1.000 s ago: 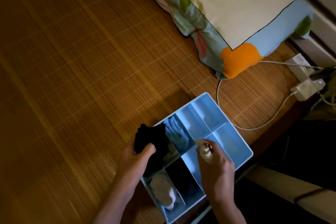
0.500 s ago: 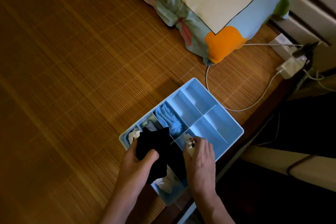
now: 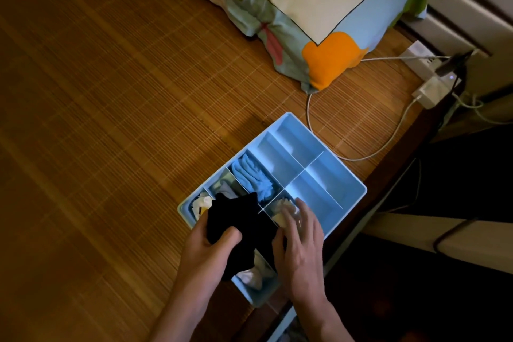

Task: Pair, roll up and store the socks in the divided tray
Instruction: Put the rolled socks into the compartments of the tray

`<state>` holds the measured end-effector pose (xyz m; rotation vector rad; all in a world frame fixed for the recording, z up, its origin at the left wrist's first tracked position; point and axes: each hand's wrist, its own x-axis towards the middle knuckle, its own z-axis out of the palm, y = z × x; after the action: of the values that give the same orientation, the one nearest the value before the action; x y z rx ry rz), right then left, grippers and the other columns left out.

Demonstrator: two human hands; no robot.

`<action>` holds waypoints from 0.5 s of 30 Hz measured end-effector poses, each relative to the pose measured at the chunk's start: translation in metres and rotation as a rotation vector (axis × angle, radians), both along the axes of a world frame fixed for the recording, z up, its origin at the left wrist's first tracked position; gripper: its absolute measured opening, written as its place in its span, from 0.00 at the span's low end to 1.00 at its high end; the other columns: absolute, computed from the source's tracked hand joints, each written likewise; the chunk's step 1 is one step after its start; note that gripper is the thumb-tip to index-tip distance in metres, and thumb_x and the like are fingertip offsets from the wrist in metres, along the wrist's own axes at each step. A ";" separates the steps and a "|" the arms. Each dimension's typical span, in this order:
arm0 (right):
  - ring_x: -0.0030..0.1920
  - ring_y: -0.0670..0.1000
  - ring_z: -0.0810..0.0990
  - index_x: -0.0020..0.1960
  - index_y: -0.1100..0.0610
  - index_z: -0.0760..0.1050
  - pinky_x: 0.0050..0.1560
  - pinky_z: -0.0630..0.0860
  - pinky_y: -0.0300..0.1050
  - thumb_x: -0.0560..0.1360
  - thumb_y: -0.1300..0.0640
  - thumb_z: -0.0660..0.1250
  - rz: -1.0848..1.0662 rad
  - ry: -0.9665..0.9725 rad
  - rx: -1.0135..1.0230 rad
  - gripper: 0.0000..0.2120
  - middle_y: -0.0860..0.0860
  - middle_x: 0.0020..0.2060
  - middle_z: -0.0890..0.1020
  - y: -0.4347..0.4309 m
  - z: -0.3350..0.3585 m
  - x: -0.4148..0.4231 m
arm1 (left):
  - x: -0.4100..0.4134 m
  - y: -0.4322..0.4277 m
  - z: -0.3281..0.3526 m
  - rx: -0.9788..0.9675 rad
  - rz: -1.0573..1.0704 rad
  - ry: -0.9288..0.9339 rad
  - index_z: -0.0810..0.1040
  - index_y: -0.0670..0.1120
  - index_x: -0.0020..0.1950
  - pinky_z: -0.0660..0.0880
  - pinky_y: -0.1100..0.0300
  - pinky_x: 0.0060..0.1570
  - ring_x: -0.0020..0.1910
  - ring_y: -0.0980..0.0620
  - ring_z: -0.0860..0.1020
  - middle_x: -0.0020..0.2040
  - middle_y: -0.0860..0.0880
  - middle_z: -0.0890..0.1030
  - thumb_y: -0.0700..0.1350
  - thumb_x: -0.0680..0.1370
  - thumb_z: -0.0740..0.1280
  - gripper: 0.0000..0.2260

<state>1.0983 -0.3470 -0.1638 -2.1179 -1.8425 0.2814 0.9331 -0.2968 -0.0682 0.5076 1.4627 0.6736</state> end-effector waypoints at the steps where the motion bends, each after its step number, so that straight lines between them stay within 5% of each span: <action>1: 0.60 0.59 0.74 0.69 0.60 0.75 0.60 0.71 0.54 0.75 0.65 0.70 -0.016 -0.039 0.003 0.22 0.59 0.62 0.75 -0.006 -0.001 0.001 | 0.000 0.000 -0.001 0.002 -0.006 -0.001 0.83 0.67 0.44 0.79 0.68 0.31 0.41 0.58 0.85 0.43 0.57 0.86 0.37 0.77 0.70 0.21; 6: 0.44 0.52 0.78 0.57 0.57 0.81 0.48 0.73 0.46 0.71 0.69 0.74 0.024 -0.027 -0.054 0.17 0.50 0.47 0.81 -0.009 0.003 0.006 | -0.001 -0.002 -0.005 -0.004 -0.004 0.002 0.83 0.66 0.46 0.79 0.67 0.33 0.41 0.58 0.85 0.44 0.57 0.86 0.42 0.74 0.72 0.16; 9: 0.48 0.52 0.79 0.59 0.59 0.81 0.47 0.75 0.46 0.73 0.69 0.71 0.058 -0.010 -0.022 0.16 0.52 0.52 0.82 -0.006 0.008 0.008 | 0.000 -0.002 -0.004 -0.009 0.007 -0.008 0.83 0.68 0.46 0.80 0.66 0.33 0.42 0.58 0.85 0.43 0.58 0.86 0.47 0.68 0.72 0.15; 15: 0.61 0.56 0.81 0.65 0.61 0.79 0.59 0.78 0.51 0.80 0.63 0.66 -0.010 -0.029 -0.066 0.15 0.56 0.62 0.82 -0.002 0.012 0.004 | -0.001 -0.002 -0.008 -0.005 -0.028 0.013 0.81 0.71 0.43 0.79 0.67 0.32 0.41 0.59 0.85 0.42 0.60 0.86 0.39 0.77 0.71 0.22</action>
<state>1.1024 -0.3490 -0.1522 -2.1859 -1.8626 0.3144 0.9323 -0.2983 -0.0763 0.5291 1.4663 0.6454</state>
